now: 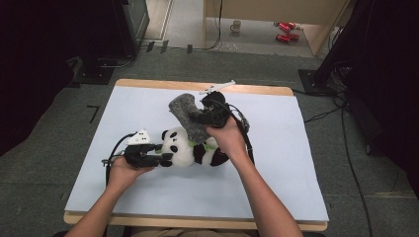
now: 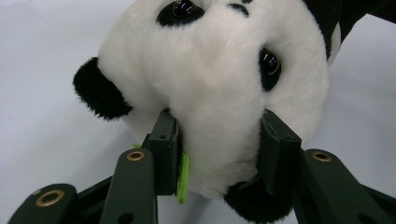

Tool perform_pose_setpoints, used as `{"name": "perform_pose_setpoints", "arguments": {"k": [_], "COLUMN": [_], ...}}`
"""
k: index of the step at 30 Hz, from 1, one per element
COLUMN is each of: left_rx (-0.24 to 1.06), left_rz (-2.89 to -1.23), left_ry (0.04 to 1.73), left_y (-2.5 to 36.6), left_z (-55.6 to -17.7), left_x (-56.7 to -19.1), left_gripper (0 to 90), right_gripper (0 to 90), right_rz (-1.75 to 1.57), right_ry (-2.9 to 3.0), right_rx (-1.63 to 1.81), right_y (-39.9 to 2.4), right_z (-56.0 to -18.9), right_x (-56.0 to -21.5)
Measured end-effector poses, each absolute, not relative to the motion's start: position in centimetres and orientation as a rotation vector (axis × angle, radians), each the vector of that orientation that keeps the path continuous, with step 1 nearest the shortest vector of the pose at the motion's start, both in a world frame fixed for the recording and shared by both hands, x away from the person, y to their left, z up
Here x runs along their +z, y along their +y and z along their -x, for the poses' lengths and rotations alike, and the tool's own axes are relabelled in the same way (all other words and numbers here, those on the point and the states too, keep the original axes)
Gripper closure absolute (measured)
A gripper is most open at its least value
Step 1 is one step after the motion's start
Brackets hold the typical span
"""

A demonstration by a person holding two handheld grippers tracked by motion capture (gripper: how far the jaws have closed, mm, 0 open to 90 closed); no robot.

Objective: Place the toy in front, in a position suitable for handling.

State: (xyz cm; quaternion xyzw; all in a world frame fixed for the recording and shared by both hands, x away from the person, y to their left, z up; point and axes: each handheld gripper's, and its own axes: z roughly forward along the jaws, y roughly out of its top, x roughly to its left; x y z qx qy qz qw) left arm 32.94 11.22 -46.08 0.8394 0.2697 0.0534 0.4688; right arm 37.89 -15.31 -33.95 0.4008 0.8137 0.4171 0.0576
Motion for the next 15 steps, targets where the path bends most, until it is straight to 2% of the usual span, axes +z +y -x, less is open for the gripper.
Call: {"name": "perform_pose_setpoints", "arguments": {"k": [12,15], "left_rx": [0.154,0.157], "left_rz": [-2.068,-2.073], "left_ry": [0.662,0.664], "left_y": [10.9,11.0], "left_z": [-32.9,-32.9], "left_x": [-45.9,-45.9], "left_gripper": [54.2,54.2], "right_gripper": [77.2,77.2], "right_rz": [-1.180,-1.197], "right_ry": [2.568,2.639], "right_rx": [1.232,1.172], "right_y": [-10.0,-8.2], "right_z": [-39.3,-39.8], "right_x": [-35.1,-36.6]}}
